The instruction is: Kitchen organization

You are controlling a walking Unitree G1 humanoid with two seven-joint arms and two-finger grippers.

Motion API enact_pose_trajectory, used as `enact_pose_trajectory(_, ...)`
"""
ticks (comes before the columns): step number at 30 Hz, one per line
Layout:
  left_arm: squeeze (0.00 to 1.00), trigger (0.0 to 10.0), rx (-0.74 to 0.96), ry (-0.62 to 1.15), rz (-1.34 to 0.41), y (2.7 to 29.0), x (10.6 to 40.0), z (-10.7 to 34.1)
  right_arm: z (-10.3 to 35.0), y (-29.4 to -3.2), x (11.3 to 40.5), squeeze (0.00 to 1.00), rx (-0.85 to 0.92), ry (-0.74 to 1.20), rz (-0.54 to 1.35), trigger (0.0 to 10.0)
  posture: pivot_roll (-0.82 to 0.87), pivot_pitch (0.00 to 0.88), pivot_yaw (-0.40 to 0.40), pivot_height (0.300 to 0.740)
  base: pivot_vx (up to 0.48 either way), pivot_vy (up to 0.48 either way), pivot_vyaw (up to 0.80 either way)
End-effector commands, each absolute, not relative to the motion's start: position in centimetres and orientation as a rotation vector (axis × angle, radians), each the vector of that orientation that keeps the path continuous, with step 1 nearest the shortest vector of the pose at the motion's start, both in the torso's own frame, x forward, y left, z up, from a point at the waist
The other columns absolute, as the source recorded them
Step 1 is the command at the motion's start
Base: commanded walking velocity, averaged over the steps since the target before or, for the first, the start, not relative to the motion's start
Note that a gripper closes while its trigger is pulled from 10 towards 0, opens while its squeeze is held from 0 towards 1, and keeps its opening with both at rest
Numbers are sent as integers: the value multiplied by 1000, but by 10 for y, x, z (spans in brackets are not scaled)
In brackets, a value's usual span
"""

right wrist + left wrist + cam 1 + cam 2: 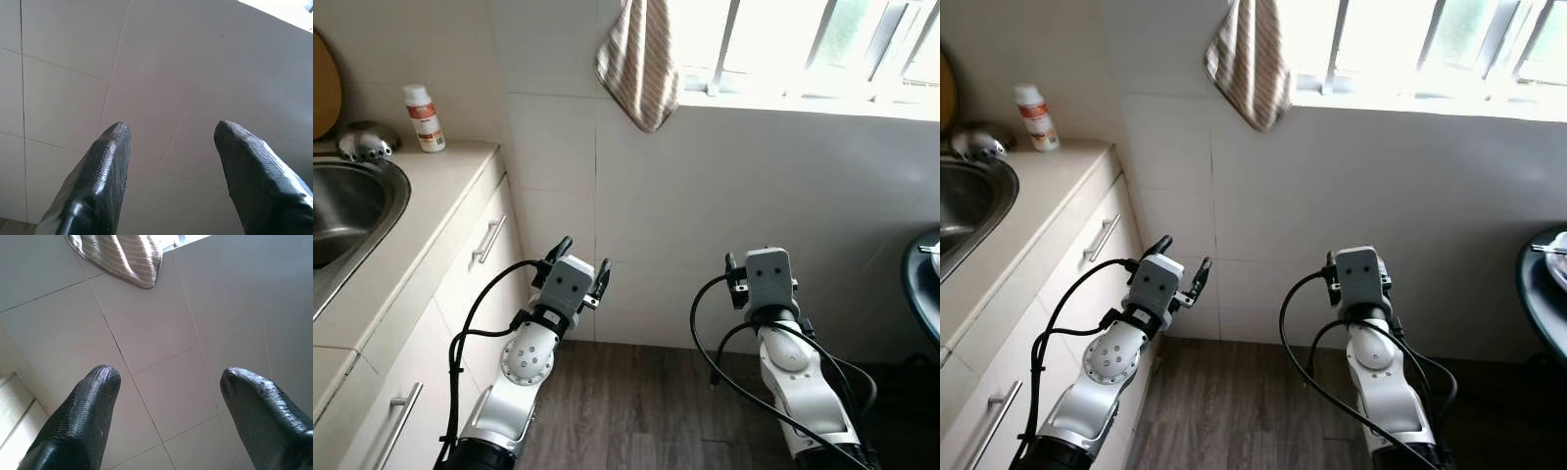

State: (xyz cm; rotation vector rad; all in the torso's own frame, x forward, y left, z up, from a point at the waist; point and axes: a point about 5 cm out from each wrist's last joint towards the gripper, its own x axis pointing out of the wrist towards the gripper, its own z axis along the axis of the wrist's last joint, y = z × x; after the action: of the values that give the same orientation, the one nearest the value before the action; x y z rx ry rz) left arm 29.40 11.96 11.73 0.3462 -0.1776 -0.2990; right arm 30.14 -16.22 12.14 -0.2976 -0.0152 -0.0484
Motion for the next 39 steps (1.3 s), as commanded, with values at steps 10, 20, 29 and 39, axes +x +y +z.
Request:
enact_pose_trajectory(10, 0, 10000, 339, -159, -302, 117, 294, 115, 115, -159, 302, 0, -316, 28, -30, 10000, 52, 0, 6, 740, 0, -480, 0)
enact_pose_trajectory(20, 0, 10000, 333, -155, -302, 116, 294, 115, 112, -169, 306, 0, -369, 61, -104, 10000, 51, 0, 6, 740, 0, -480, 0)
enact_pose_trajectory(29, 0, 10000, 305, -145, -313, 114, 293, 112, 114, -187, 312, 0, -406, 95, -161, 10000, 43, 0, 2, 740, 0, -184, 0)
enact_pose_trajectory(39, 0, 10000, 309, -130, -318, 113, 294, 109, 100, -207, 311, 0, -480, 230, -260, 10000, 40, 0, 3, 740, 0, 0, 0)
